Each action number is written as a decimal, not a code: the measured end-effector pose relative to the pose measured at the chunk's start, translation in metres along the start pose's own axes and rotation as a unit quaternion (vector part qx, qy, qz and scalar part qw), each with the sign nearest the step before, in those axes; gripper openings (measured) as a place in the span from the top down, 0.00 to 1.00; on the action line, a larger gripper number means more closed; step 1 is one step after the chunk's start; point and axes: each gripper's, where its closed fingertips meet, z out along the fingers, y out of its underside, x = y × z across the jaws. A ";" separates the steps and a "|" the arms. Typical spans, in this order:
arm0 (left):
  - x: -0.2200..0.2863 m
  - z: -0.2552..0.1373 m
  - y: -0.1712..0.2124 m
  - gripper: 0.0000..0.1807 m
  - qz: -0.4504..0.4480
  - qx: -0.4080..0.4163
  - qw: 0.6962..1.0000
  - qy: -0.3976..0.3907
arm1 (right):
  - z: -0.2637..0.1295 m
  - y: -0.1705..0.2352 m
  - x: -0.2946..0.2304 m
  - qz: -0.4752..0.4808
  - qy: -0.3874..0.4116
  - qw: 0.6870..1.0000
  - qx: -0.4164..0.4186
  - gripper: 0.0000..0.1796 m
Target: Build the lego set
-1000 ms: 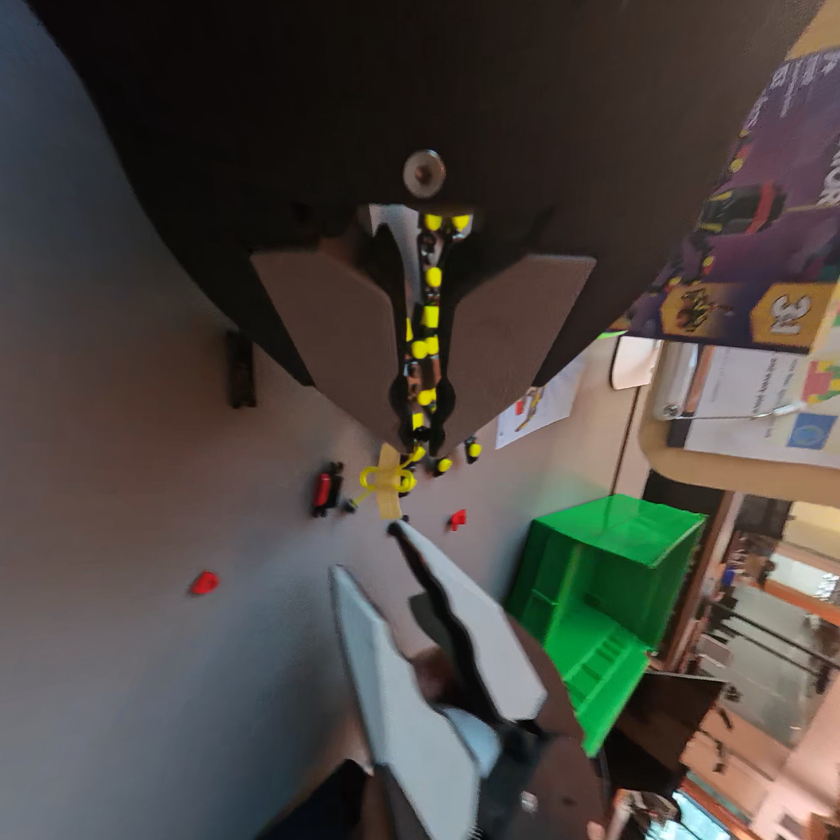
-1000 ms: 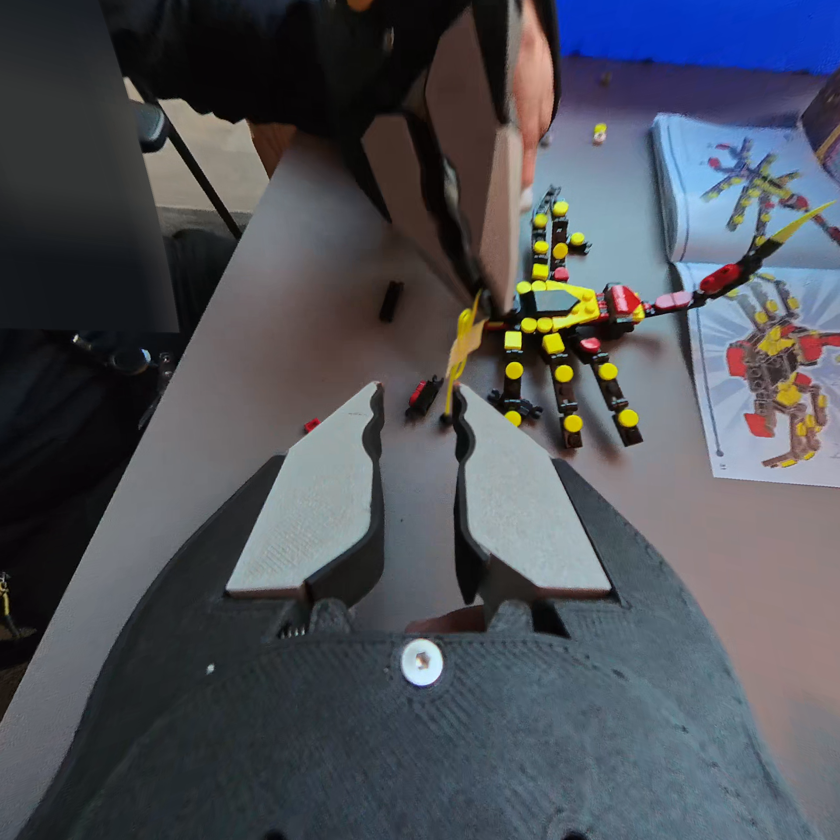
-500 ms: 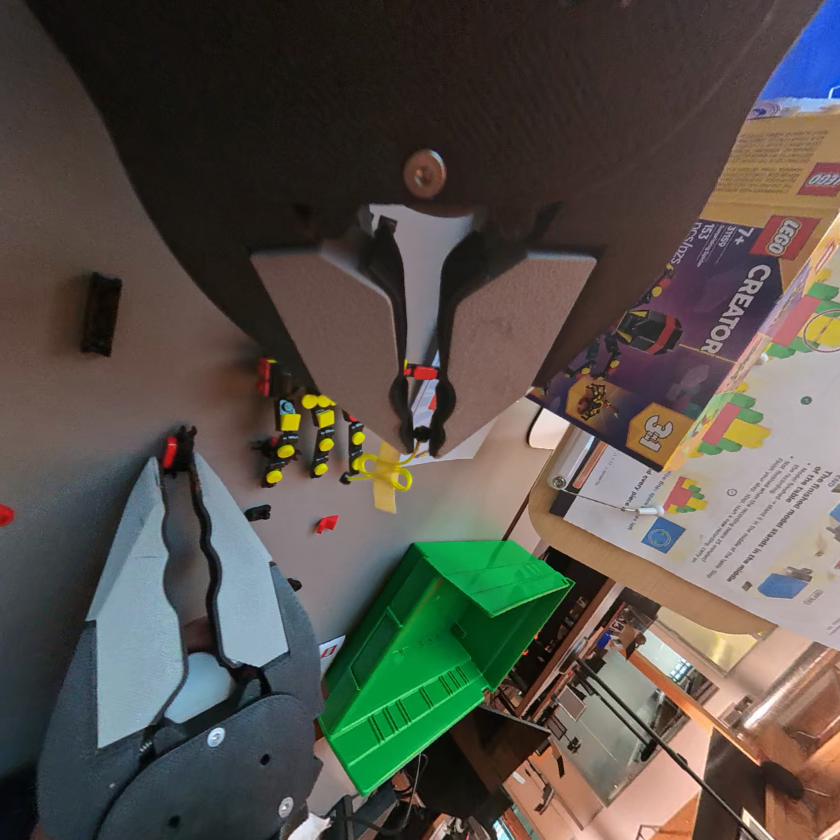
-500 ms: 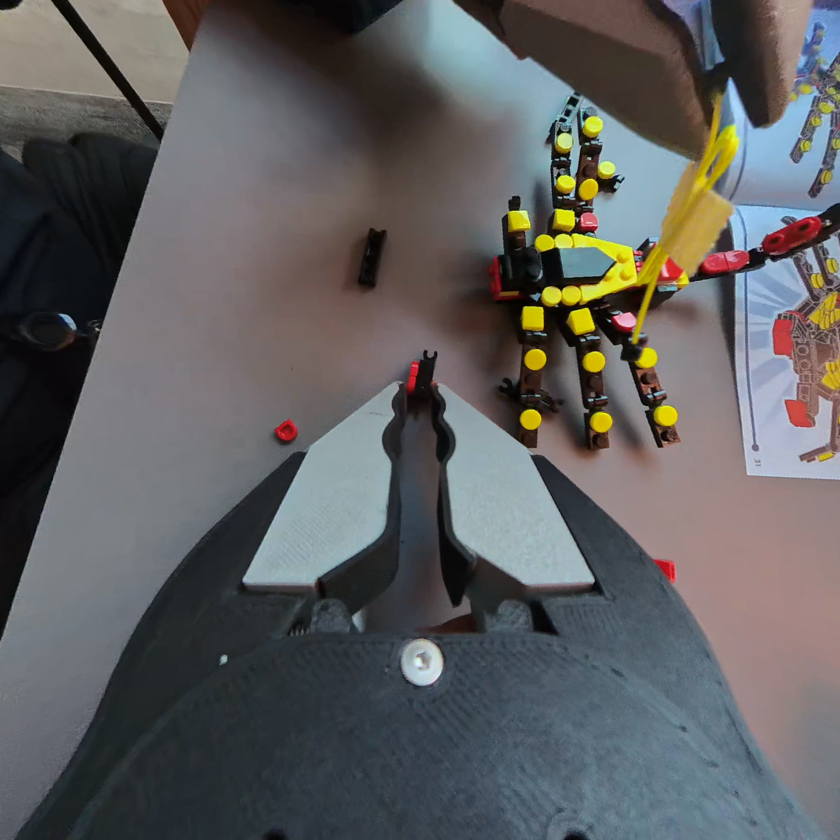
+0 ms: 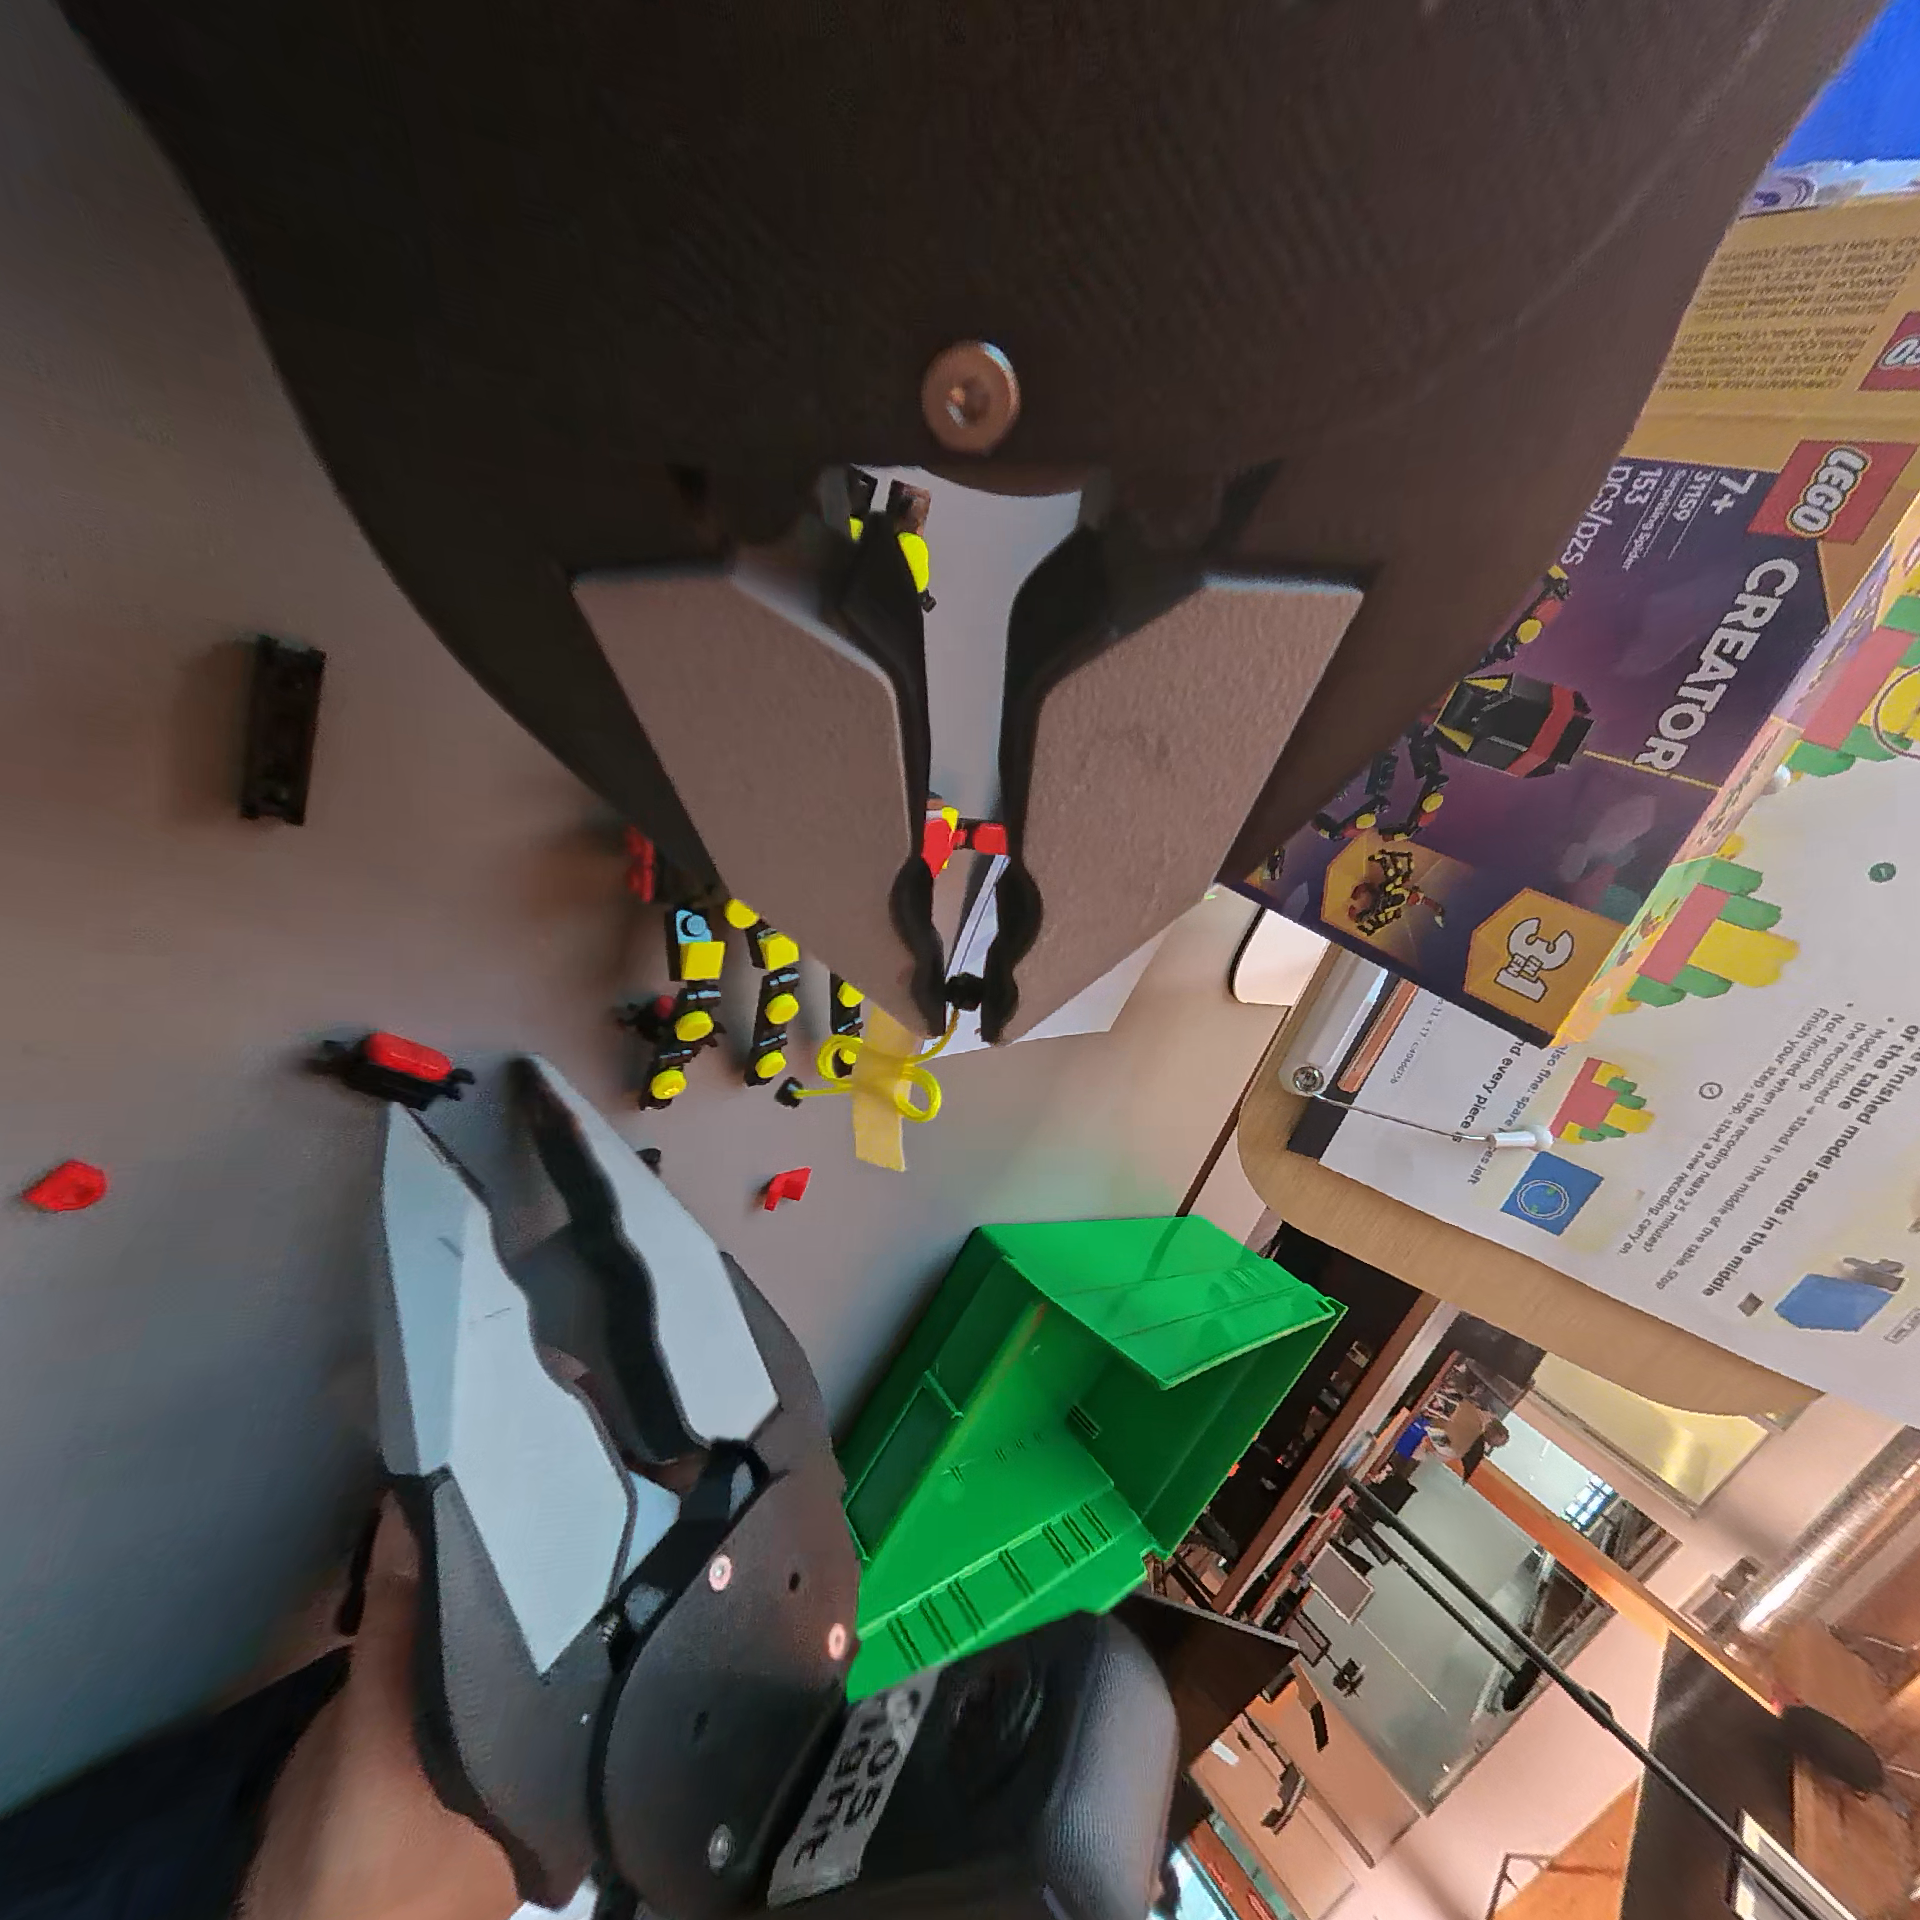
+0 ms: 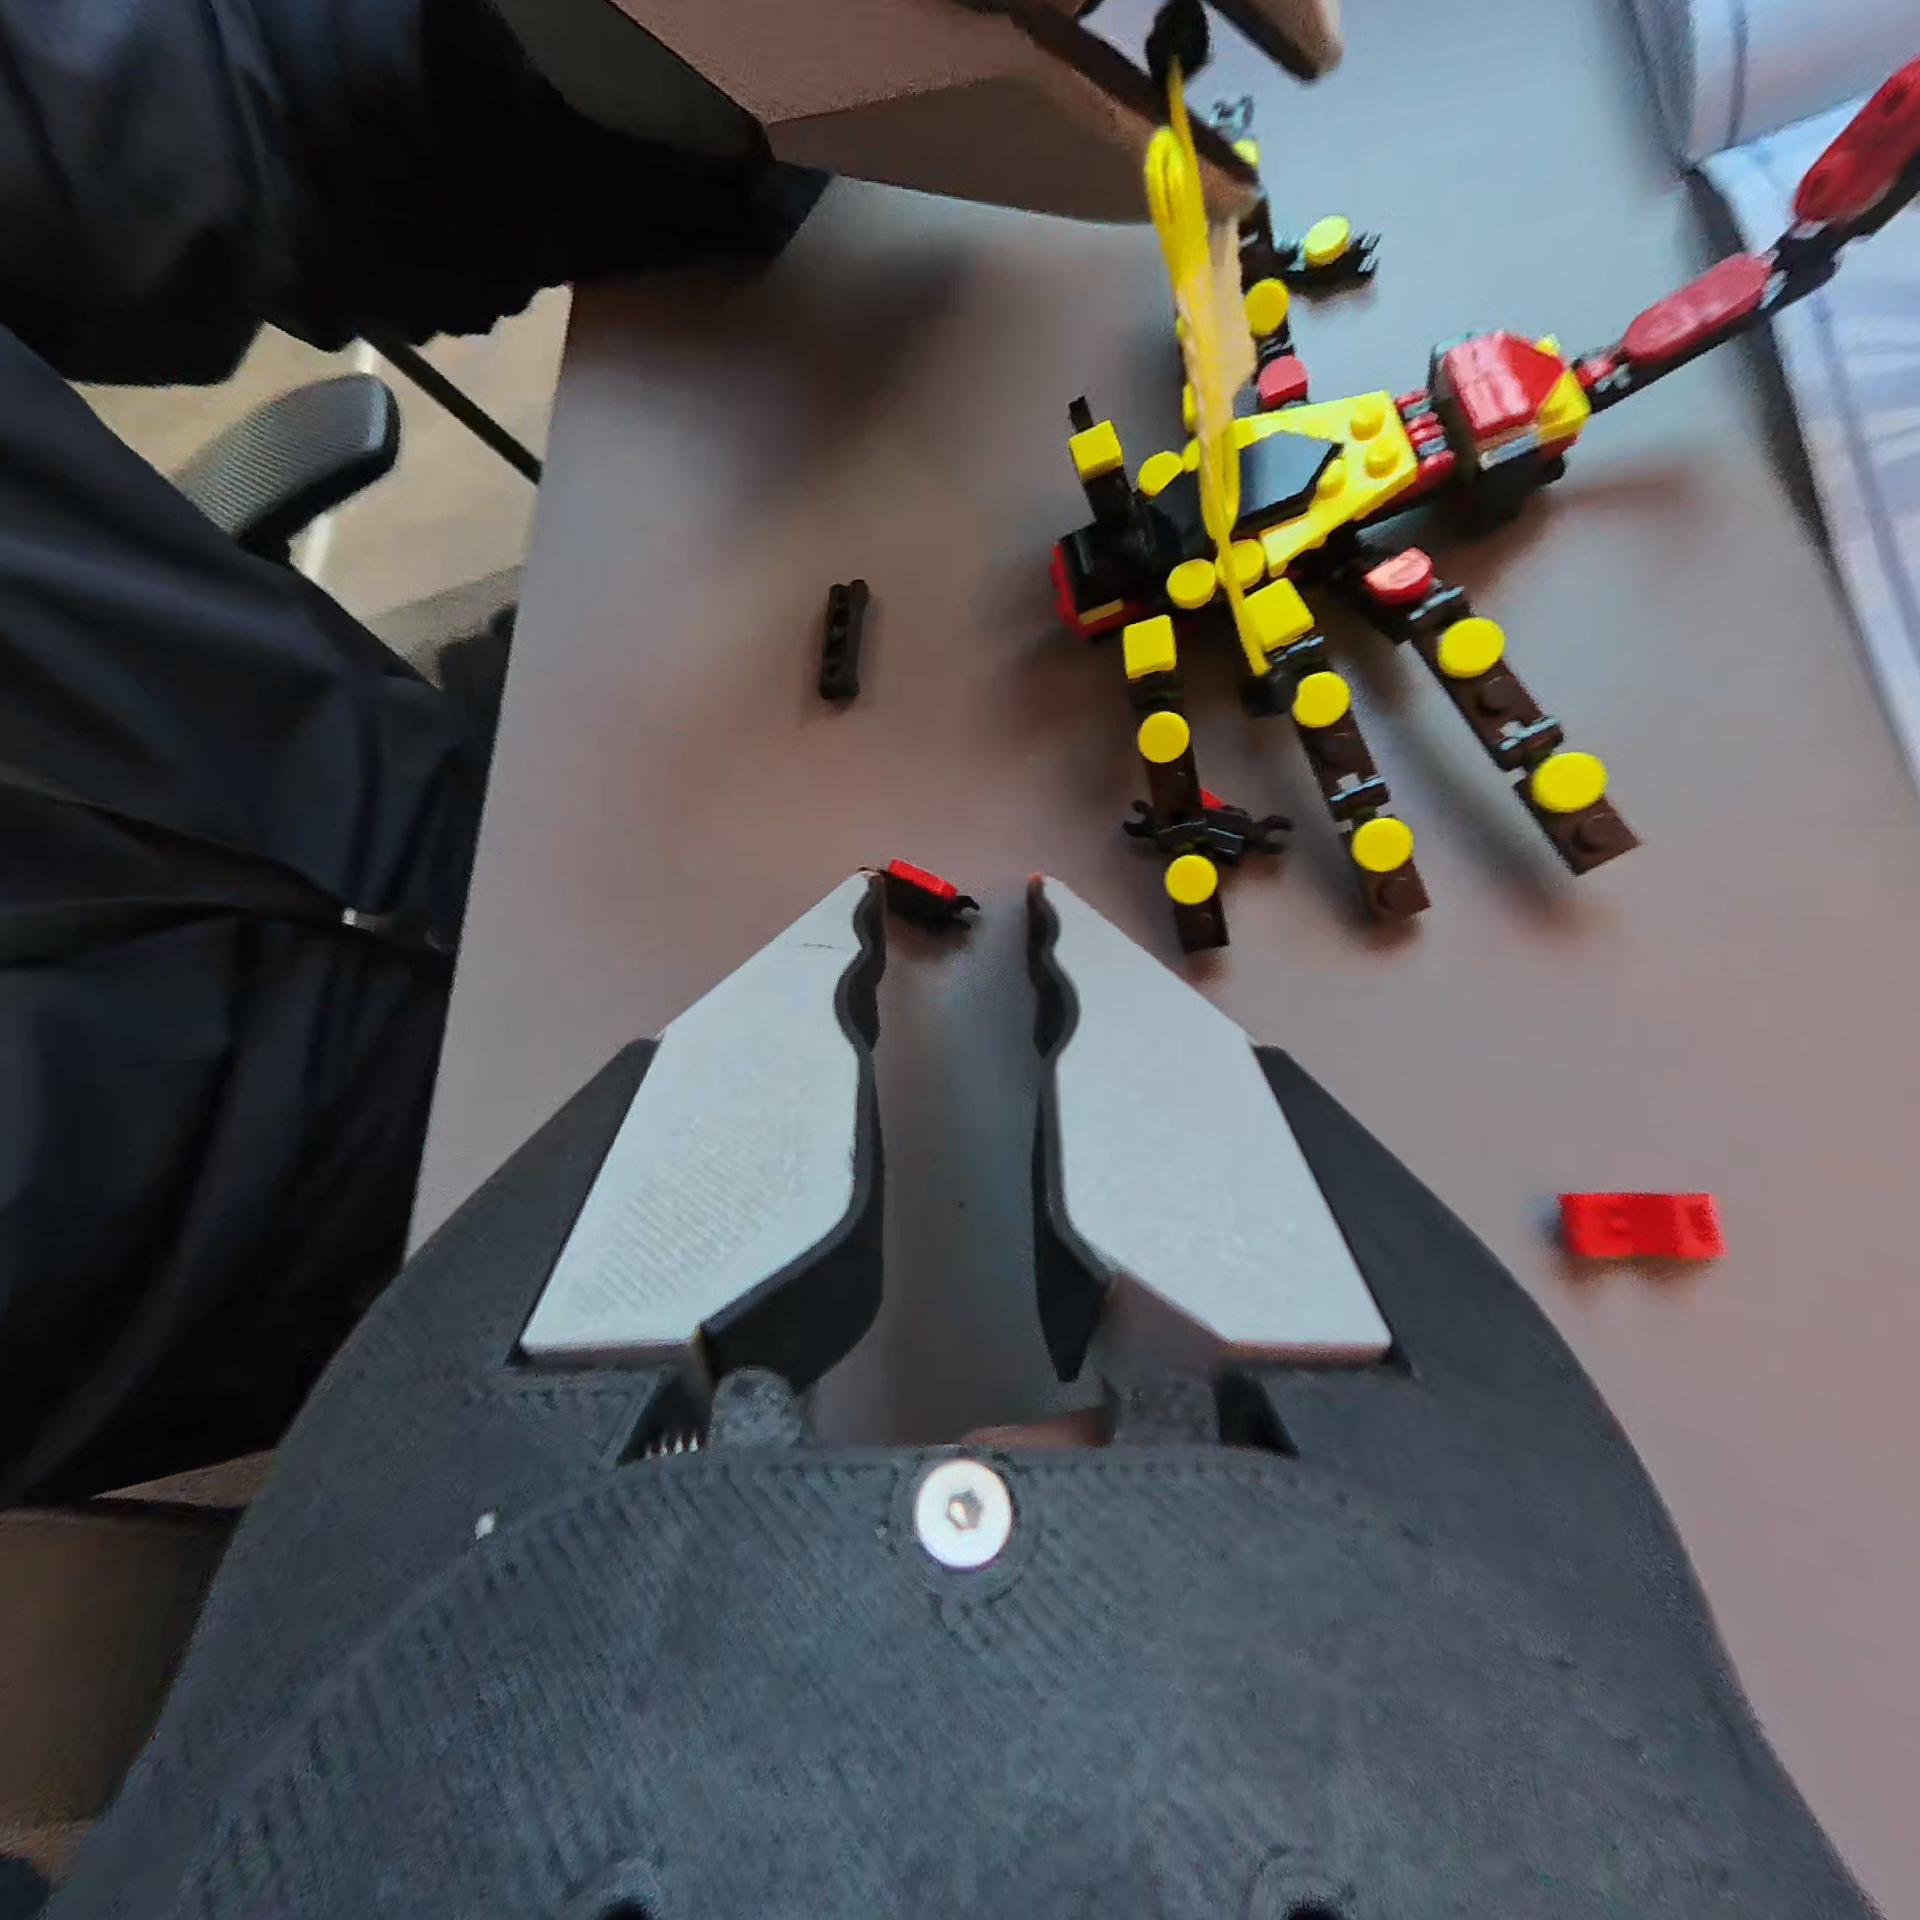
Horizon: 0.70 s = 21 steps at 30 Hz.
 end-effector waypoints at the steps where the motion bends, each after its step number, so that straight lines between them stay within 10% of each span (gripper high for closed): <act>1: 0.000 0.000 0.000 0.98 0.000 0.000 1.000 0.001 | -0.002 -0.001 0.001 -0.016 0.010 1.000 0.000 0.87; 21: 0.003 0.000 0.001 0.98 0.007 -0.005 1.000 0.004 | 0.000 -0.008 0.003 -0.251 0.124 0.960 -0.005 0.96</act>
